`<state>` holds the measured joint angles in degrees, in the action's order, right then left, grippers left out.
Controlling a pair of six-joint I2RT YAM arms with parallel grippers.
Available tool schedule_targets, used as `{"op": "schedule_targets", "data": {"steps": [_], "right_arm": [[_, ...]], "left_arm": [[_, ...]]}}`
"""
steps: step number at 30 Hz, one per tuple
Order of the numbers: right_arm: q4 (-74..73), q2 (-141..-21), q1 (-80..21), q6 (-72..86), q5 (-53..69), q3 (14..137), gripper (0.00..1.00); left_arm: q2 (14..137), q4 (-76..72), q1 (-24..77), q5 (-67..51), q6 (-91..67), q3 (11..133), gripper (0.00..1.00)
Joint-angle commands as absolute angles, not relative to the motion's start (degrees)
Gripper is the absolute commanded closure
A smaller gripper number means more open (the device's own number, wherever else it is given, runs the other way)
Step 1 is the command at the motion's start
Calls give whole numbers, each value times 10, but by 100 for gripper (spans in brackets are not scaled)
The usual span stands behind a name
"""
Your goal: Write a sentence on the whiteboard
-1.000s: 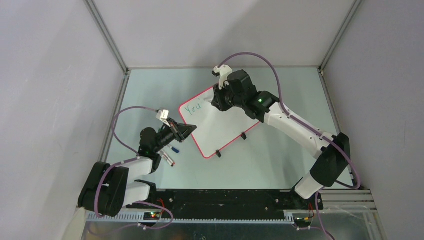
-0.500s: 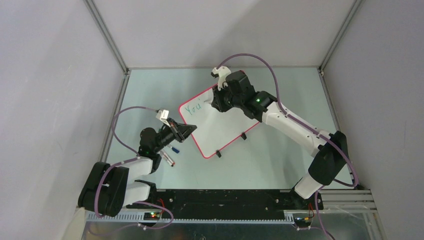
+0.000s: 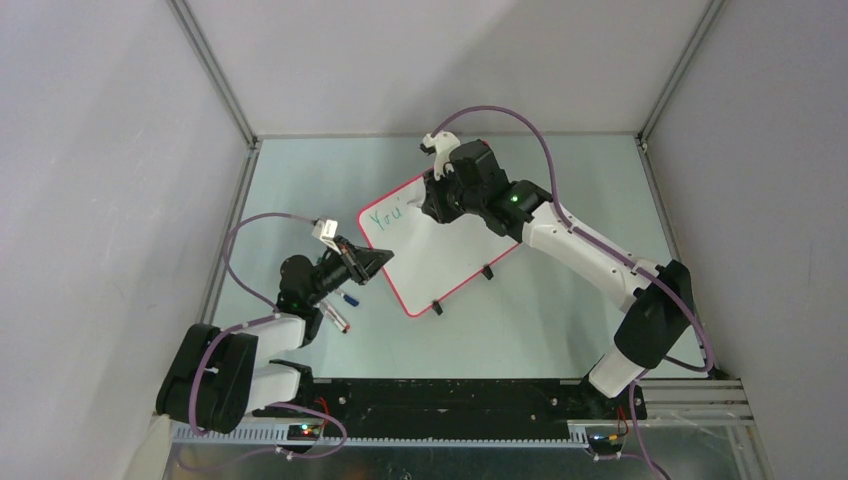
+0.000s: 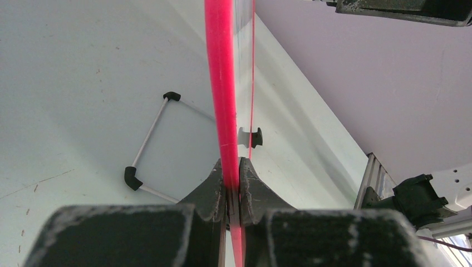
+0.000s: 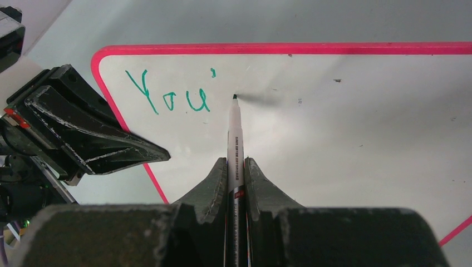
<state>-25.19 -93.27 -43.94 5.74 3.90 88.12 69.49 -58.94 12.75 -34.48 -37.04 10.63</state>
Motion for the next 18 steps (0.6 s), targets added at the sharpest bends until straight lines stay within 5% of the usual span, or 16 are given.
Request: {"op": "schedule_targets", "data": {"steps": [1, 18], "right_arm": [[-247, -943, -443, 50, 35, 913, 100], [-252, -942, -442, 50, 30, 914, 100]], "left_arm": [[697, -581, 130, -341, -311, 113, 95], [696, -578, 129, -341, -309, 113, 96]]}}
